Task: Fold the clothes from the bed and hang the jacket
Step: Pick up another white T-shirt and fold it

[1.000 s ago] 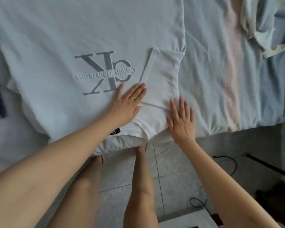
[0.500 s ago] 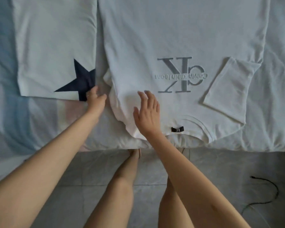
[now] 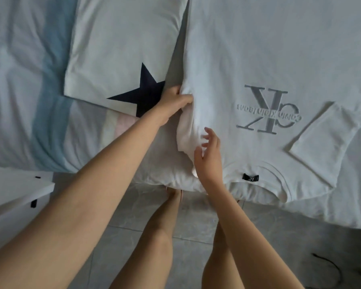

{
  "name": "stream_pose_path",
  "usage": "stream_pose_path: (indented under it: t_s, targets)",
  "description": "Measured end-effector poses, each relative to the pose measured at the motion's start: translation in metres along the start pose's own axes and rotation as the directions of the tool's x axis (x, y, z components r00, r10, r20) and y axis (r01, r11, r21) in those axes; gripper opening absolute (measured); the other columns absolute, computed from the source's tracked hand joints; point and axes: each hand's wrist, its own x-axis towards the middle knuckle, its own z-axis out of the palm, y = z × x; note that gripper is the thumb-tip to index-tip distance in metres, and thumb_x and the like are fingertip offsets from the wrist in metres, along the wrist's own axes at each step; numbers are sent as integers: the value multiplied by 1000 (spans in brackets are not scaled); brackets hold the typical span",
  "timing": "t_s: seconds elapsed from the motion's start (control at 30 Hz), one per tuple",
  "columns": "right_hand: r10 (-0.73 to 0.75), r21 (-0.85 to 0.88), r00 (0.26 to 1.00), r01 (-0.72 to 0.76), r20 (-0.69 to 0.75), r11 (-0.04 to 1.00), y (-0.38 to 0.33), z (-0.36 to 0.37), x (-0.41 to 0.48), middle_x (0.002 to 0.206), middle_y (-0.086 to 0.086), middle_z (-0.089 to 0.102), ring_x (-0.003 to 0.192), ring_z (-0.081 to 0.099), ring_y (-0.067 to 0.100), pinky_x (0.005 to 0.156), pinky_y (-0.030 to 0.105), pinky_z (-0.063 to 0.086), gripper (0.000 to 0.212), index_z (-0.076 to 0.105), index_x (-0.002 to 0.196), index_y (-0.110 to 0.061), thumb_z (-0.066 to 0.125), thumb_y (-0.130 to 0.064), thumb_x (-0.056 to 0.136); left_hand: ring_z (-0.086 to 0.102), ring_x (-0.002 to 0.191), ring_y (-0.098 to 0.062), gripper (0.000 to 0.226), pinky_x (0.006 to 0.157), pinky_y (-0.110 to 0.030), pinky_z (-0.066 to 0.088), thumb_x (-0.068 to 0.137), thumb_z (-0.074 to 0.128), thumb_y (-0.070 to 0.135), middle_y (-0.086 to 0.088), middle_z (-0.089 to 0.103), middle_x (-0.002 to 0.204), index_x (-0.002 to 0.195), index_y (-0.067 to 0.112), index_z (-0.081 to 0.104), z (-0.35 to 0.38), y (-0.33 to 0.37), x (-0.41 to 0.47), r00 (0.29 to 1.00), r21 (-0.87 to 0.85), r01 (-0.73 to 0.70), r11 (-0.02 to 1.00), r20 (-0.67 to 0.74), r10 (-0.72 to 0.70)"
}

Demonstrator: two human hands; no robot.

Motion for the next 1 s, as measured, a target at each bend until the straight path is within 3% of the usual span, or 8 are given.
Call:
stream_pose_path:
  t_s: [0.2, 0.3, 0.43, 0.57, 0.67, 0.83, 0.93, 1.0]
  targets:
    - [17, -42, 985, -10, 170, 999, 10, -7, 3, 132, 2, 37, 103, 51, 15, 89, 28, 44, 60, 26, 148, -30, 43, -10, 94, 60, 79, -11, 15, 70, -24, 47, 80, 57, 18, -2, 61, 90, 94, 13, 58, -23, 1, -2, 997, 101, -67, 993, 38, 64]
    - [36, -127, 966, -3, 255, 992, 4, -10, 12, 127, 1, 33, 92, 56, 23, 86, 39, 50, 67, 18, 149, -36, 46, -12, 93, 61, 97, -13, 52, 81, -30, 51, 75, 76, 26, -1, 61, 111, 119, 15, 51, -44, 0, -2, 997, 236, -14, 972, 72, -3]
    - [40, -331, 921, 99, 388, 938, -4, -14, 21, 128, 1, 26, 100, 54, 28, 83, 45, 51, 79, 14, 148, -43, 55, -14, 87, 60, 84, -16, 42, 63, -26, 45, 72, 82, 26, -1, 64, 93, 106, 12, 62, -66, -2, -14, 981, 407, 51, 912, 152, -122]
    - [69, -424, 898, 136, 434, 895, -7, -12, 24, 136, 6, 21, 110, 50, 29, 88, 44, 48, 77, 14, 148, -43, 56, -20, 87, 65, 93, -12, 62, 82, -24, 51, 44, 82, 40, 0, 70, 101, 99, 15, 67, -82, -5, -25, 969, 284, 41, 958, 223, -107]
    - [90, -416, 897, 110, 432, 903, -8, -9, 25, 138, 5, 20, 113, 48, 27, 89, 42, 43, 79, 9, 148, -43, 55, -22, 87, 67, 95, -10, 60, 83, -22, 53, 46, 81, 27, 3, 71, 101, 102, 17, 65, -86, -14, -32, 964, 129, 66, 989, 249, -96]
    - [65, -431, 903, 139, 424, 892, -8, -4, 21, 137, 4, 22, 112, 43, 25, 85, 40, 38, 88, -3, 149, -43, 53, -20, 85, 62, 94, -17, 45, 72, -24, 51, 72, 69, 20, 3, 64, 101, 114, 16, 54, -86, -26, -45, 995, 55, 95, 994, -31, -93]
    - [120, -503, 873, 157, 474, 850, -9, 0, 27, 138, 2, 22, 120, 36, 22, 91, 37, 33, 79, 15, 148, -44, 45, -10, 83, 61, 82, -9, 51, 60, -18, 52, 76, 71, 12, 5, 60, 96, 121, 12, 47, -68, -24, -63, 975, -18, 35, 999, -217, -38]
    - [145, -273, 870, -12, 471, 962, -8, 0, 31, 130, -2, 33, 116, 39, 17, 97, 32, 33, 67, 38, 141, -40, 40, -3, 84, 61, 94, -9, 61, 73, -23, 54, 67, 72, 19, 6, 59, 107, 120, 19, 44, -46, -20, -76, 974, -28, -82, 996, -214, 75]
